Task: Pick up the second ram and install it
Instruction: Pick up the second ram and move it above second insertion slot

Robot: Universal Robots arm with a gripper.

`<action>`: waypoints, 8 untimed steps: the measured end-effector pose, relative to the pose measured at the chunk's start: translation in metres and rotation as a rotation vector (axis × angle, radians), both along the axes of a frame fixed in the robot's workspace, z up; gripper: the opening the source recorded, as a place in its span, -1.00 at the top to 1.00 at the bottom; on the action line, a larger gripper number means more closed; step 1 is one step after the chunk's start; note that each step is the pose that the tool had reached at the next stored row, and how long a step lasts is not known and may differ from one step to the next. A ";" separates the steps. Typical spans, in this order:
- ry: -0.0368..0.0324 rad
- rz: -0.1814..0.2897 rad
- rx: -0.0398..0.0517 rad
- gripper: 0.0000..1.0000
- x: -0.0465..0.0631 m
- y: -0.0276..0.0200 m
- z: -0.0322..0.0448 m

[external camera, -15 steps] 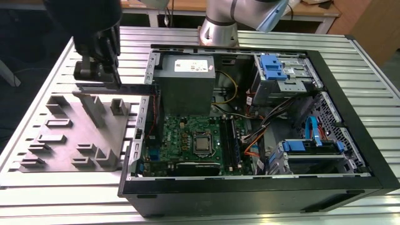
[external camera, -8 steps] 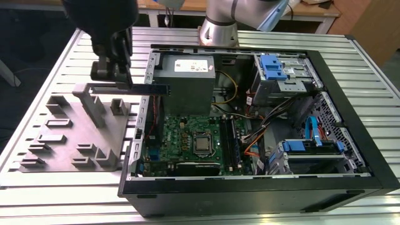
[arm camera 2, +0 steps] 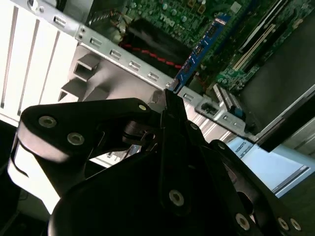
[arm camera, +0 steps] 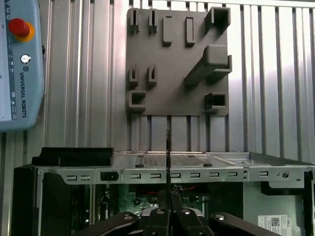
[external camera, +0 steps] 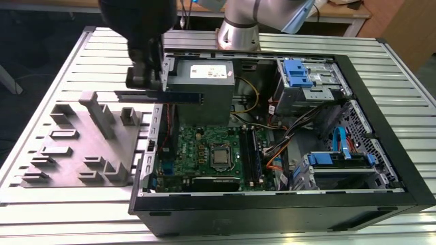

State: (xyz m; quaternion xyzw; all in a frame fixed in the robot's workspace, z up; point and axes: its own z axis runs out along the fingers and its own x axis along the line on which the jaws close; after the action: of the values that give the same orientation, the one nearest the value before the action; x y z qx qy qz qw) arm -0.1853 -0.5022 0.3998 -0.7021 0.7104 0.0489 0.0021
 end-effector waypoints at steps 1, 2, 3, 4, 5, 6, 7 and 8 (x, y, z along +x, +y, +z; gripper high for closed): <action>0.0000 0.000 0.0000 0.84 0.004 0.0000 -0.0001; 0.0001 0.000 0.0000 0.84 0.007 0.0000 -0.0001; 0.0002 0.000 0.0000 0.84 0.011 0.0000 -0.0001; 0.0003 0.000 0.0000 0.84 0.015 0.0000 -0.0002; 0.0003 0.000 0.0000 0.84 0.019 0.0000 -0.0002; 0.0003 0.000 0.0000 0.84 0.023 0.0000 -0.0003; 0.0003 0.000 0.0000 0.84 0.027 0.0000 -0.0004; 0.0004 0.000 0.0000 0.84 0.031 0.0000 -0.0004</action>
State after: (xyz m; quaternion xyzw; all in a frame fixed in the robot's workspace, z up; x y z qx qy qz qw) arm -0.1543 -0.5022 0.3994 -0.7020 0.7105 0.0490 0.0020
